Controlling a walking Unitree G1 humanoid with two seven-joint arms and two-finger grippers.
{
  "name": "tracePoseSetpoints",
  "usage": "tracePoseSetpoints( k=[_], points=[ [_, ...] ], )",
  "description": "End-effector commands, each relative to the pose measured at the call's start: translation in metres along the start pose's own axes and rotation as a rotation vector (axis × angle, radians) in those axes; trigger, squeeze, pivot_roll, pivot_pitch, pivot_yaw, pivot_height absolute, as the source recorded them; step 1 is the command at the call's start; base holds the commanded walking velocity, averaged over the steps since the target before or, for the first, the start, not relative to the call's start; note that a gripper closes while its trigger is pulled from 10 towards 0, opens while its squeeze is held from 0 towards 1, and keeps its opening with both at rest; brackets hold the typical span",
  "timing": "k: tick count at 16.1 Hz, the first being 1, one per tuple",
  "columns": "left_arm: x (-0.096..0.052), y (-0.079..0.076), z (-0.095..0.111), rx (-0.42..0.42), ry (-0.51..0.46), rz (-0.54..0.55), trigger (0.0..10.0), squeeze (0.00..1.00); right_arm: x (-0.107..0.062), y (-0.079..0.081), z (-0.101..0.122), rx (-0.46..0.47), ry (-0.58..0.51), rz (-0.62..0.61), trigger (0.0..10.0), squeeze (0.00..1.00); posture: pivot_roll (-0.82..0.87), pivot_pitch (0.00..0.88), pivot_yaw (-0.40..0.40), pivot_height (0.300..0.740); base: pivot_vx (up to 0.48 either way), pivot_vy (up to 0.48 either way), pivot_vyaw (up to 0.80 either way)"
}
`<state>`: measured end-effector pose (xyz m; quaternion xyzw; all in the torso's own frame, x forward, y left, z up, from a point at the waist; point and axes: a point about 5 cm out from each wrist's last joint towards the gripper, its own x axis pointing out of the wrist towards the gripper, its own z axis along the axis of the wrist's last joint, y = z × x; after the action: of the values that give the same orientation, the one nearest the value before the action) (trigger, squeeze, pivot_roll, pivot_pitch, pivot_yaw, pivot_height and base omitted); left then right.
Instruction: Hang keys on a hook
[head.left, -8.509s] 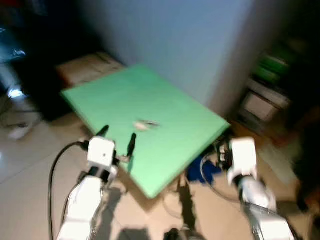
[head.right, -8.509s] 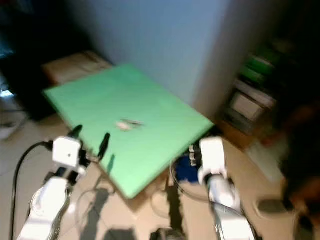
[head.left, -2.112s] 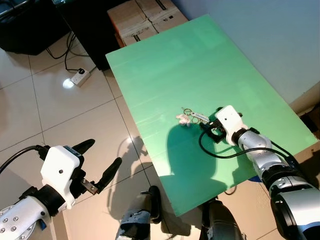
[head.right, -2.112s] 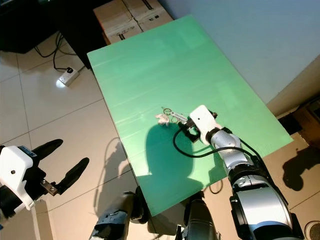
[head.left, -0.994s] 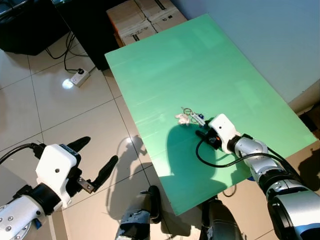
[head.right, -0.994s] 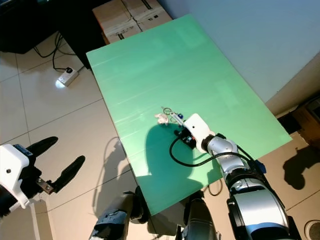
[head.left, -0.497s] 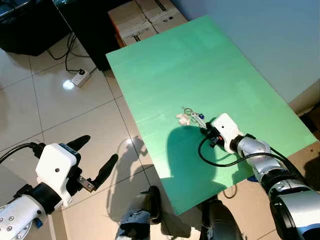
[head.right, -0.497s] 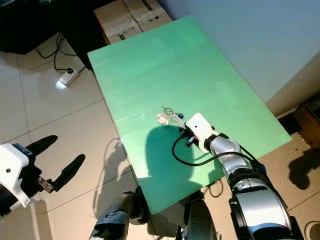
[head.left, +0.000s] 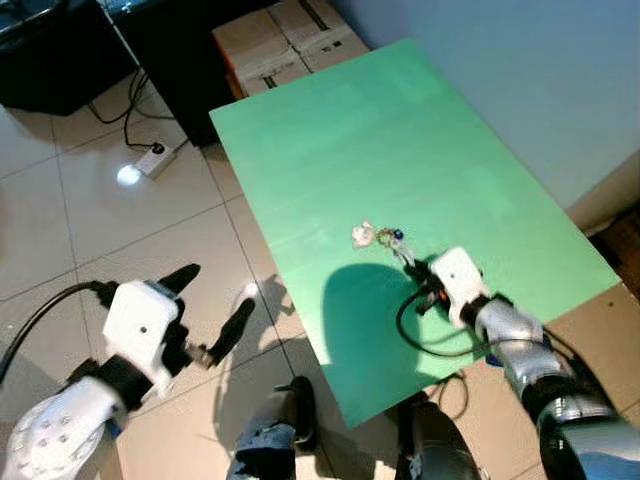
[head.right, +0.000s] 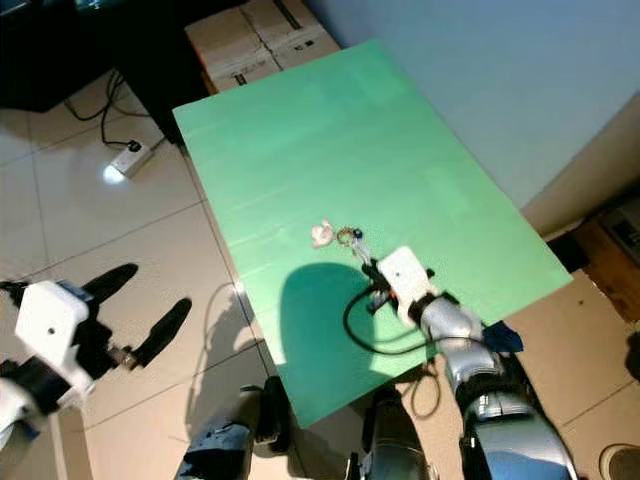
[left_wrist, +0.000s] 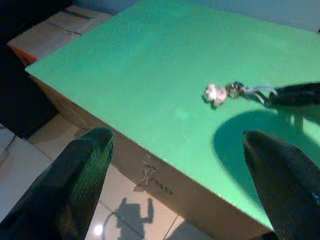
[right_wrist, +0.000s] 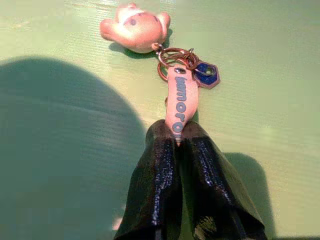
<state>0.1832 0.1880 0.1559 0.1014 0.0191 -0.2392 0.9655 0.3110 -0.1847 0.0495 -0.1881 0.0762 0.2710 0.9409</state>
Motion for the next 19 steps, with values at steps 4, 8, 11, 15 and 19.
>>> tracePoseSetpoints(
  k=[4,8,11,15,19],
  points=[
    [0.007,-0.002,-0.007,-0.017,0.008,-0.01,10.0,0.0,-0.015,0.002,-0.021,0.04,0.066,-0.158,0.0,0.0,0.14,0.261,0.098,0.74,0.0,0.0,0.0],
    [0.009,-0.003,-0.009,-0.017,0.006,-0.032,10.0,0.0,-0.027,0.016,-0.038,0.086,0.14,-0.177,0.0,0.0,0.14,0.27,0.107,0.74,0.0,0.0,0.0],
    [0.009,-0.005,-0.01,-0.016,0.004,-0.035,10.0,0.0,-0.035,0.025,-0.05,0.095,0.214,-0.161,0.0,0.0,0.14,0.258,0.098,0.74,0.0,0.0,0.0],
    [0.007,-0.008,-0.011,-0.013,0.004,-0.036,10.0,0.0,-0.054,0.027,-0.054,0.111,0.269,-0.183,0.0,0.0,0.14,0.254,0.079,0.74,0.0,0.0,0.0],
    [0.008,-0.011,-0.012,-0.018,0.003,-0.044,10.0,0.0,-0.067,0.029,-0.049,0.102,0.285,-0.217,10.0,0.0,0.13,0.249,0.073,0.74,0.0,0.0,0.0]
  ],
)
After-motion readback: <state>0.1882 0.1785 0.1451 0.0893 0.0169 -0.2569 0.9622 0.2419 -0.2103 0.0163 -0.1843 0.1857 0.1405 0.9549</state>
